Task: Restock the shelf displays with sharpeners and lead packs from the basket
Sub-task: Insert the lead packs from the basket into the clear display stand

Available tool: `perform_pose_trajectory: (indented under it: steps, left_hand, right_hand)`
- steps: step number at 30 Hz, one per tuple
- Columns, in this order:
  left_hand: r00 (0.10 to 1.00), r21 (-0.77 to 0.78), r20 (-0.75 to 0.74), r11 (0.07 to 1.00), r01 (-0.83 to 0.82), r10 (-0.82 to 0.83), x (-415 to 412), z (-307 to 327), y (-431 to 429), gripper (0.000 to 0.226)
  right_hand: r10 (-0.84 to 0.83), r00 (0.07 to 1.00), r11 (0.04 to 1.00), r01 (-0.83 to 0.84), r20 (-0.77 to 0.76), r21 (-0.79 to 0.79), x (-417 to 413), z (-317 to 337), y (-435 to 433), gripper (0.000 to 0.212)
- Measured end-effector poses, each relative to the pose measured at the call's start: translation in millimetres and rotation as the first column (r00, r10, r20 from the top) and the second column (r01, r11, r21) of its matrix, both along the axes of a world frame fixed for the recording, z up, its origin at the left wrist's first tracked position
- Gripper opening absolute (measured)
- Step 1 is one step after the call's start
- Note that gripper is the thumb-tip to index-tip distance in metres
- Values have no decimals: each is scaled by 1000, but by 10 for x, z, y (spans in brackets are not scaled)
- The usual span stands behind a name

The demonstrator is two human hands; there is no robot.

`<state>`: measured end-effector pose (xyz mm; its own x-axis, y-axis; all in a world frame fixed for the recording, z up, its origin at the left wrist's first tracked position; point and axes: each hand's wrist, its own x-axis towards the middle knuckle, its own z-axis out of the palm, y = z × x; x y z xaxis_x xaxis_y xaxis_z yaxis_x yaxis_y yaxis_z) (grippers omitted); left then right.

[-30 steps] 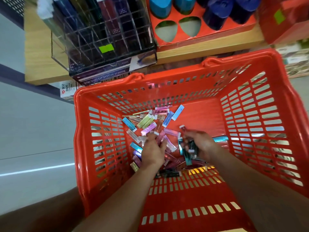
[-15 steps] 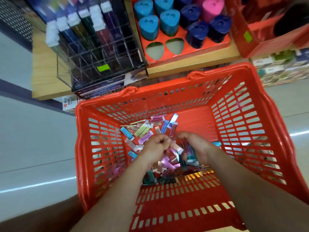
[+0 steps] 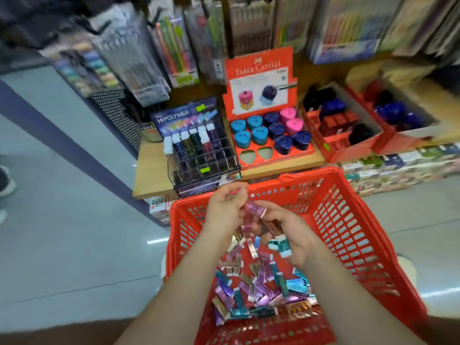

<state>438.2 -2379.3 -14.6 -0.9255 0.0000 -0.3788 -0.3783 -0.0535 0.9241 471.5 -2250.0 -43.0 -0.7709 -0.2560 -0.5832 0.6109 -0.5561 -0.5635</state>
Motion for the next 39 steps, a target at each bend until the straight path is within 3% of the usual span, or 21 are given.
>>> perform_pose_trajectory:
  steps: [4,8,10,12,14,16,18,21,24,26,30,36,39]
  left_hand:
    - [997,174,-63,984,-29,40,46,465,-34,19]
    - [983,191,-123,976,-108,133,182,747,2,18]
    - [971,181,-167,974,-140,170,205,848,-21,12]
    - [954,181,-221,969,-166,204,188,963,-109,6]
    - [941,128,-280,979,-161,191,155,1096,-234,3]
    - [934,-21,-338,992,-127,112,124,1204,-363,4]
    - [932,-168,-361,983,-76,11,107,1278,-461,1]
    - [934,-297,-340,955,3,-109,104,1323,-538,6]
    - [949,-236,-304,972,9,-82,121,1326,-581,2]
    - [966,-179,-251,984,20,-65,150,1299,-595,4]
    - [974,-210,-133,966,152,-182,175,1174,-614,11]
    - [987,-267,-34,953,144,-159,-159,1101,-812,18]
    - [993,-322,-63,944,76,-101,-462,1087,-894,8]
  right_hand:
    - [72,996,997,-72,-47,11,140,319,-163,17]
    - [130,961,992,-125,-243,35,246,601,-286,34]
    - [145,949,989,-126,-279,83,268,682,-290,46]
    - [175,942,979,-136,-287,151,294,747,-261,44]
    - [146,947,985,-110,-287,136,317,815,-212,34]
    - [48,964,999,-51,-260,-2,311,877,-172,17]
    - [-37,973,993,10,-228,-119,287,963,-157,13]
    - [-14,957,1000,14,-289,-1,258,1105,-165,24]
    - [38,931,984,29,-362,177,202,1168,-175,38]
    - [35,926,975,50,-376,215,151,1163,-205,33]
    - [90,918,955,30,-385,295,50,1094,-303,10]
    - [34,946,979,33,-324,200,-205,931,-442,7]
    - [-42,971,996,59,-235,64,-369,852,-467,21]
